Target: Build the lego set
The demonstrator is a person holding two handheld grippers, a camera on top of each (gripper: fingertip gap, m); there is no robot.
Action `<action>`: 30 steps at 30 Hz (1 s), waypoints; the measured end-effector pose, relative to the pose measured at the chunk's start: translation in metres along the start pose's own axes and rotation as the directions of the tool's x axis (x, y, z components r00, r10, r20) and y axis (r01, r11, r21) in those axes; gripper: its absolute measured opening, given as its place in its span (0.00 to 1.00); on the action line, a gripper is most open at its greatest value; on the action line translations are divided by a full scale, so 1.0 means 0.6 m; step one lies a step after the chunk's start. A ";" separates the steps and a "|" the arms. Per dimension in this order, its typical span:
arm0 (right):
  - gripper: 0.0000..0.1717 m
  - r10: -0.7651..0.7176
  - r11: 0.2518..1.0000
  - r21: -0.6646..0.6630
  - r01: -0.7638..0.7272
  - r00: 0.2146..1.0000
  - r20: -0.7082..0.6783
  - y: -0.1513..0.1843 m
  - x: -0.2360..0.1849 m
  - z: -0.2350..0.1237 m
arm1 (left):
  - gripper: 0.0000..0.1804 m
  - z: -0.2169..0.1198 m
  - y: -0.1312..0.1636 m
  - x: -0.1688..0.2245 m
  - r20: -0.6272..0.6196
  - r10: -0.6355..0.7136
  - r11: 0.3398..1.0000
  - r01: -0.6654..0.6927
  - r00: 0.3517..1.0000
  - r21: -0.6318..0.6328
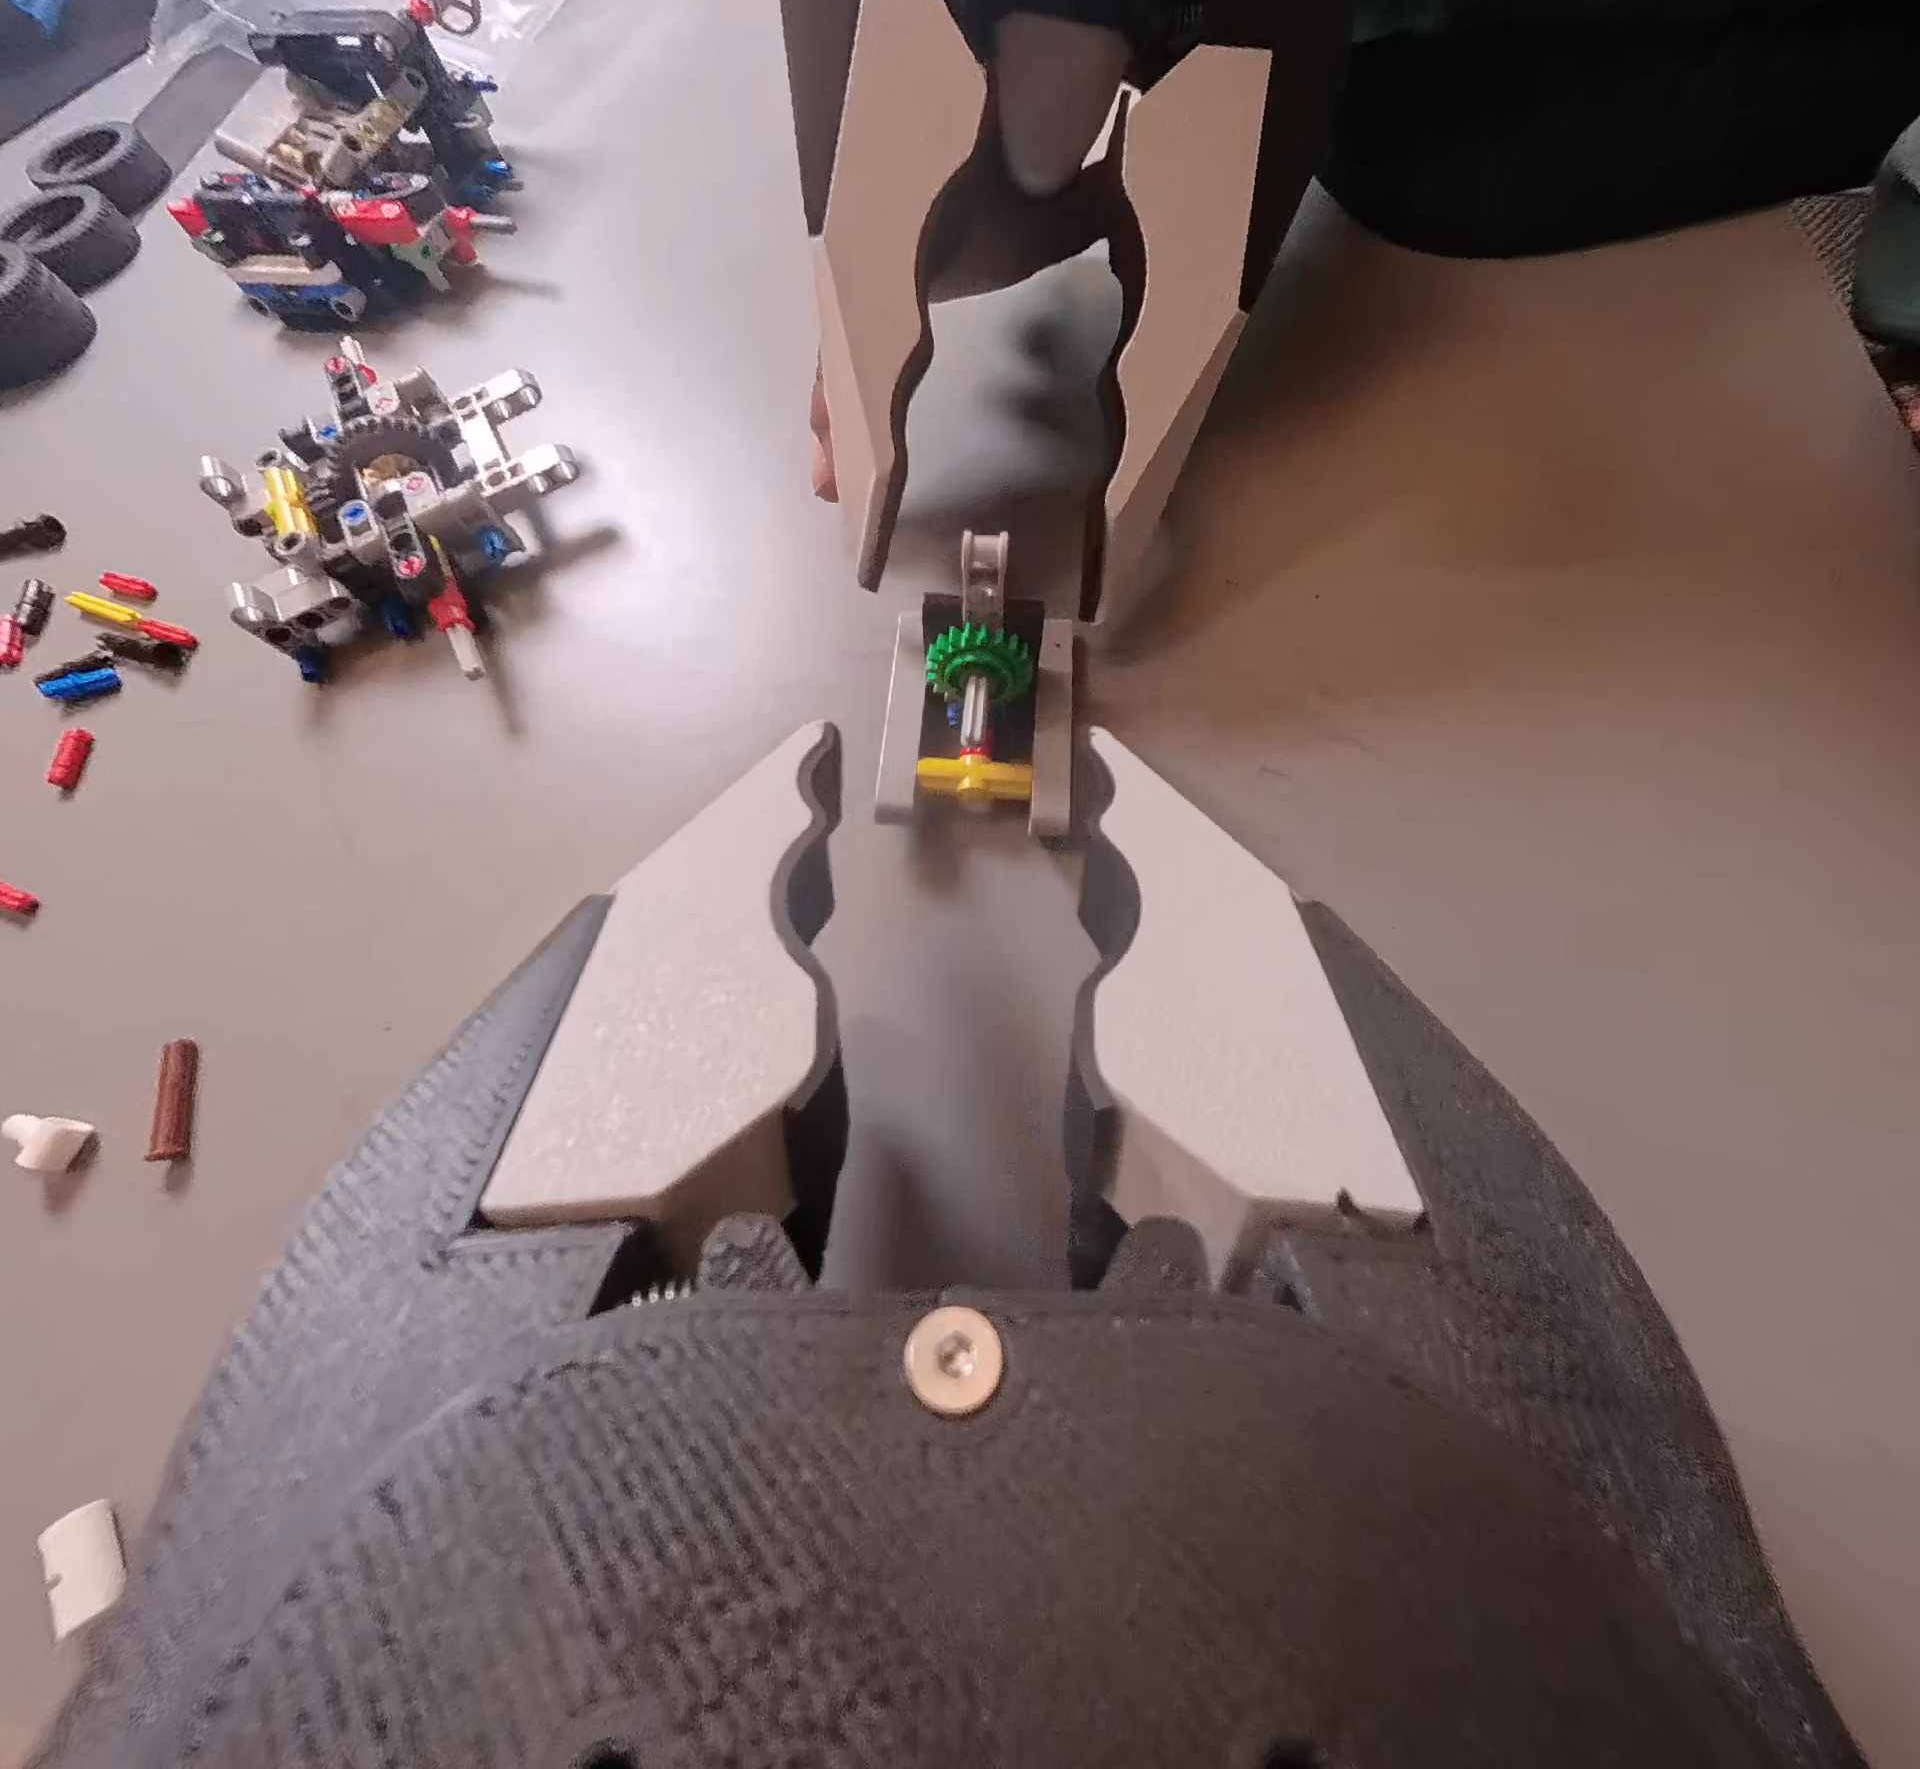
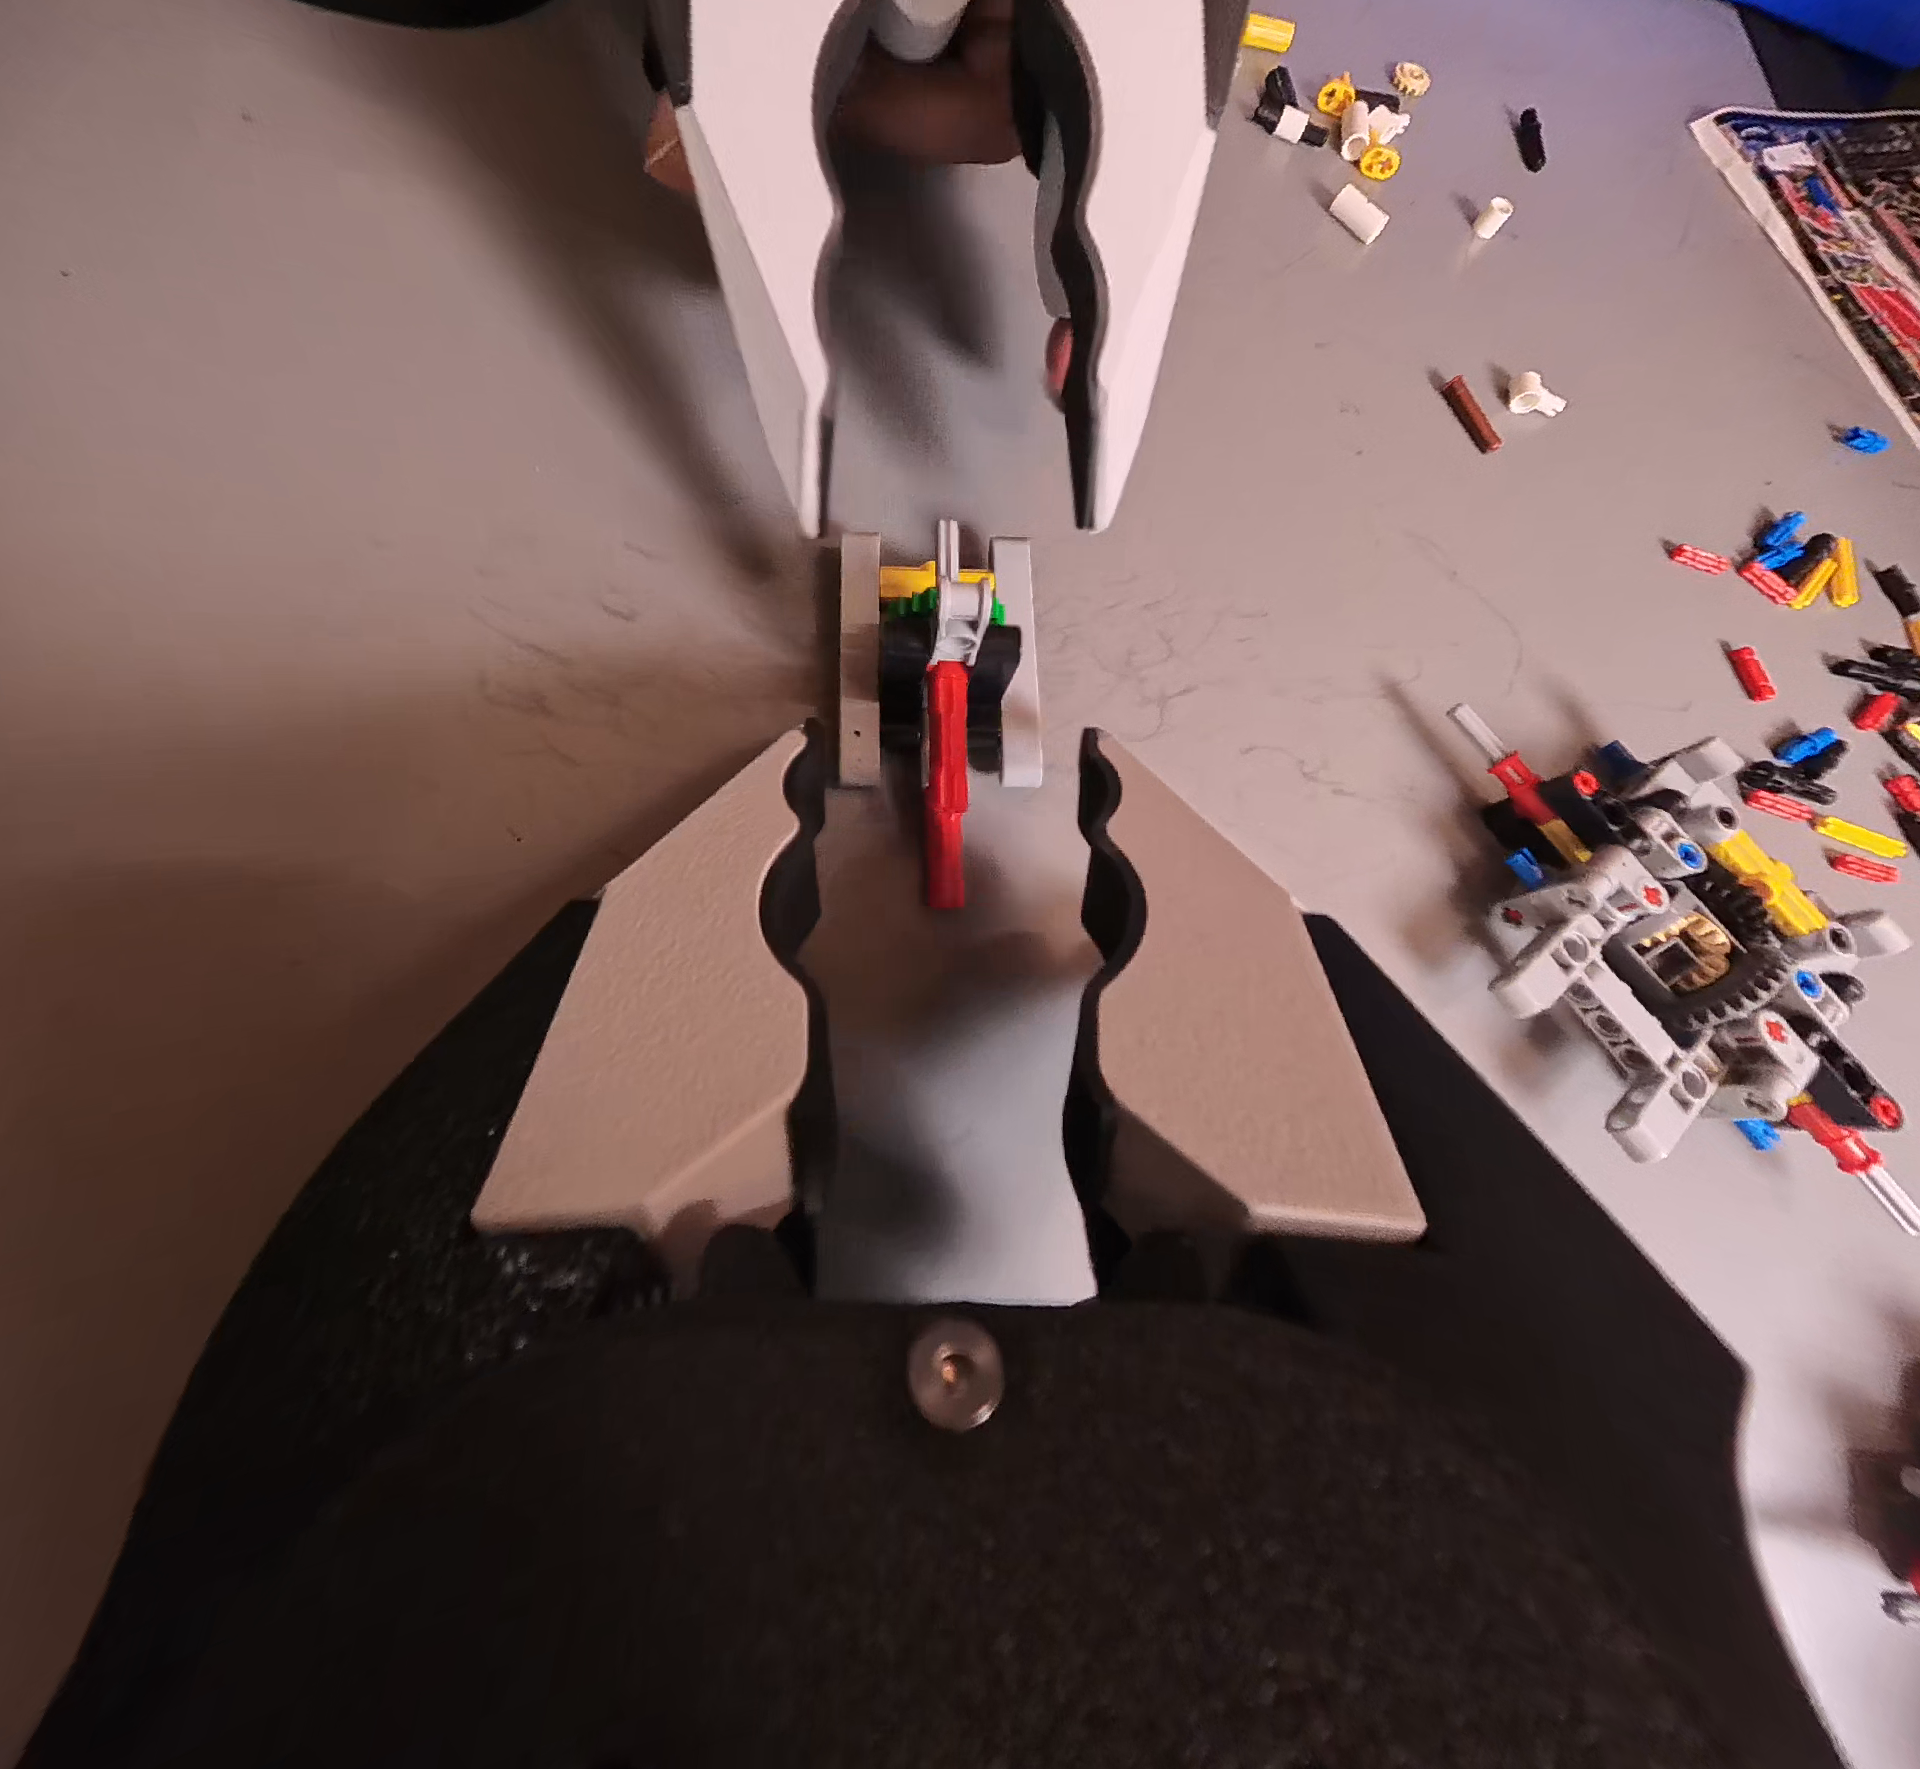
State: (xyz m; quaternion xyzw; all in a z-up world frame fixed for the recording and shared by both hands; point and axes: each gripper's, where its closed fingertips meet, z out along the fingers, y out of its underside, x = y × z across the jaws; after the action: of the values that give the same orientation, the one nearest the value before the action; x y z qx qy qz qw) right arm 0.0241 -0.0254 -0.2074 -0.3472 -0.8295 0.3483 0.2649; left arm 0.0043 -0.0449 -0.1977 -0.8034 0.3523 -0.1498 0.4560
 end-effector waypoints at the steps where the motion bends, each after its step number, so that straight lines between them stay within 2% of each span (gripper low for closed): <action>1: 0.30 0.000 1.000 -0.010 0.000 1.000 0.004 0.000 -0.001 0.004 | 0.28 0.003 0.007 0.002 -0.010 -0.010 1.000 0.010 1.000 -0.027; 4: 0.33 -0.001 0.999 -0.054 0.003 1.000 0.025 0.002 -0.005 0.018 | 0.36 0.019 0.028 0.007 -0.035 -0.006 0.994 0.002 0.999 -0.111; 5: 0.32 0.006 0.998 -0.056 -0.004 1.000 0.030 0.001 -0.005 0.021 | 0.35 0.021 0.027 0.009 -0.043 -0.001 0.993 -0.004 0.999 -0.119; 7: 0.25 0.013 0.998 -0.064 -0.010 0.999 0.043 0.001 -0.007 0.023 | 0.23 0.023 0.025 0.008 -0.035 0.028 0.991 -0.032 0.999 -0.134; 8: 0.23 0.007 0.998 -0.059 -0.005 0.999 0.035 0.001 -0.005 0.023 | 0.23 0.022 0.020 0.008 -0.032 0.037 0.991 -0.041 0.999 -0.125; 10: 0.23 0.022 1.000 -0.019 -0.022 0.999 0.041 -0.005 -0.004 0.018 | 0.23 0.016 0.005 0.009 -0.034 0.022 0.996 -0.025 0.999 -0.083; 16: 0.23 0.129 0.972 0.183 -0.146 0.986 0.101 -0.047 -0.001 -0.005 | 0.22 -0.022 -0.070 0.016 -0.054 -0.029 0.988 0.037 0.998 0.151; 17: 0.23 0.146 0.966 0.200 -0.165 0.984 0.106 -0.050 0.003 -0.007 | 0.08 -0.026 -0.077 0.020 -0.059 -0.019 0.983 0.029 0.998 0.179; 19: 0.23 0.161 0.958 0.218 -0.188 0.978 0.132 -0.053 0.003 -0.011 | 0.05 -0.028 -0.081 0.021 -0.036 -0.005 0.981 0.012 0.999 0.195; 22: 0.23 0.163 0.956 0.221 -0.191 0.977 0.140 -0.052 0.001 -0.009 | 0.10 -0.029 -0.077 0.014 0.007 0.013 0.984 -0.014 1.000 0.175; 26: 0.23 0.163 0.949 0.247 -0.197 0.975 0.151 -0.059 0.000 -0.012 | 0.19 -0.042 -0.082 0.002 0.038 -0.001 0.977 -0.007 0.999 0.211; 30: 0.23 0.149 0.936 0.295 -0.193 0.975 0.163 -0.071 -0.003 -0.019 | 0.30 -0.044 -0.083 0.004 0.010 -0.026 0.974 0.023 1.000 0.227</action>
State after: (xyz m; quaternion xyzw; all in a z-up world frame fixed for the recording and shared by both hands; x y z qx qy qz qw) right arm 0.0162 -0.0445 -0.1682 -0.3474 -0.7475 0.5189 0.2265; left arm 0.0125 -0.0466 -0.1419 -0.7513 0.3202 -0.1896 0.5451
